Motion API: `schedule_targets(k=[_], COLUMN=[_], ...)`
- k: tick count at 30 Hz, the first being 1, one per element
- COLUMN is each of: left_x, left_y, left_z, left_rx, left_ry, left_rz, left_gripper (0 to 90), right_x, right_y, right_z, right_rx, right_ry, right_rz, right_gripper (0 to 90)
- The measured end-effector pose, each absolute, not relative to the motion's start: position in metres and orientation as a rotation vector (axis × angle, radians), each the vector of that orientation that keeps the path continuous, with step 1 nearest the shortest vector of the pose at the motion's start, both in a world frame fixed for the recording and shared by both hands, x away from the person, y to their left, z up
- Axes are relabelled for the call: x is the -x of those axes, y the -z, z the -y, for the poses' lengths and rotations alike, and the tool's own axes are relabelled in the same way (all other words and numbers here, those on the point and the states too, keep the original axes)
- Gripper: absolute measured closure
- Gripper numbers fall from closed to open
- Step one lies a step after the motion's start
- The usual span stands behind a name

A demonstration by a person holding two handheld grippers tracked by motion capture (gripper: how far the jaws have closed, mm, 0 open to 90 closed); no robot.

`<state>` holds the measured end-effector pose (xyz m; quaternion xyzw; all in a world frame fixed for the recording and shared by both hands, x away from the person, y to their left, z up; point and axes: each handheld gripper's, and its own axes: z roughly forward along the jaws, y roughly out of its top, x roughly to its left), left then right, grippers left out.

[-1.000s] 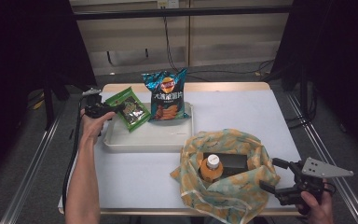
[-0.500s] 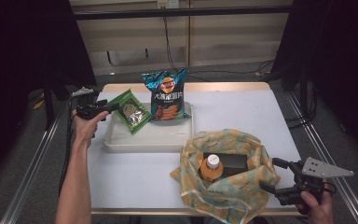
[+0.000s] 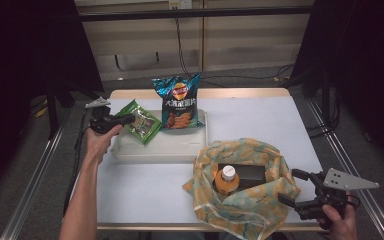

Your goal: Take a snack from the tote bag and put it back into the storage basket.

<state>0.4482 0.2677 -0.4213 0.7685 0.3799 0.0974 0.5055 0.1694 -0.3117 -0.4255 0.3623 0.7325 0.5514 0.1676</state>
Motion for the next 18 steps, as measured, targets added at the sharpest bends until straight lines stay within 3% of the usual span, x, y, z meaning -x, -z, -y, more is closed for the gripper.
schedule_targets(k=[18], left_x=[-0.447], left_y=[0.454], left_z=[-0.228], left_rx=[-2.135], left_ry=[-0.101], left_rz=[-0.907], left_gripper=[90.0], right_x=[-0.172], right_y=[0.427], right_z=[0.31], right_rx=[-1.027], right_ry=[-1.565], right_rz=[-2.094], right_gripper=[4.7])
